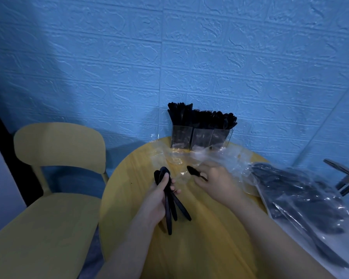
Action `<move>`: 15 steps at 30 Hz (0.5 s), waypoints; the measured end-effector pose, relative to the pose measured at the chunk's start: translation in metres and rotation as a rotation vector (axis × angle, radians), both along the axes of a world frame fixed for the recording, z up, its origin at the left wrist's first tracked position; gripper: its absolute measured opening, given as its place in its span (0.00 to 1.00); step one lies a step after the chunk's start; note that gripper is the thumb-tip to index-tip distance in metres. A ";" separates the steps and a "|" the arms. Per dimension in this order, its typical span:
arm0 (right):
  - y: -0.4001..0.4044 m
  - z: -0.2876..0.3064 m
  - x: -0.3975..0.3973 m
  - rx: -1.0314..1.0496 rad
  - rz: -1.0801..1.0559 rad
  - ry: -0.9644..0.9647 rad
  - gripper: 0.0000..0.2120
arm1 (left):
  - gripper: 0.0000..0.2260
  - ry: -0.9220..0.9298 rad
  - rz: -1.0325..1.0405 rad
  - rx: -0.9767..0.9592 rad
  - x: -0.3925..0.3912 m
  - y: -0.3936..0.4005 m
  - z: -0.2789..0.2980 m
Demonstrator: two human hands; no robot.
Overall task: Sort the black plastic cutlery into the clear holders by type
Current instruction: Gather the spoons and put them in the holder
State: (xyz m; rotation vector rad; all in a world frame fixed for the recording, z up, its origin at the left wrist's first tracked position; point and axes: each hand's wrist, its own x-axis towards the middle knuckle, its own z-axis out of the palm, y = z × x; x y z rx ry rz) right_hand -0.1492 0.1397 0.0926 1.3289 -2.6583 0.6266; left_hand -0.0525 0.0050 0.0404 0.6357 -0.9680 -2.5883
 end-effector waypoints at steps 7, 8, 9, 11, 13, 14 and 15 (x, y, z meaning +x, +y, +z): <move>-0.016 0.045 0.003 -0.132 -0.012 -0.268 0.17 | 0.07 0.040 -0.038 -0.224 -0.030 0.014 0.032; -0.018 0.046 0.003 -0.145 -0.015 -0.297 0.17 | 0.08 0.030 -0.052 -0.248 -0.033 0.016 0.037; -0.020 0.046 0.002 -0.160 -0.022 -0.319 0.17 | 0.08 0.018 -0.070 -0.268 -0.035 0.020 0.042; -0.022 0.043 0.000 -0.184 -0.047 -0.323 0.17 | 0.10 -0.022 -0.098 -0.298 -0.040 0.027 0.048; -0.021 0.040 -0.008 -0.165 -0.073 -0.219 0.17 | 0.11 -0.063 -0.108 -0.316 -0.049 0.033 0.051; -0.020 0.039 -0.012 -0.140 -0.086 -0.158 0.17 | 0.12 -0.078 -0.120 -0.324 -0.054 0.035 0.052; -0.017 0.038 -0.017 -0.120 -0.095 -0.122 0.17 | 0.14 -0.084 -0.138 -0.332 -0.059 0.037 0.053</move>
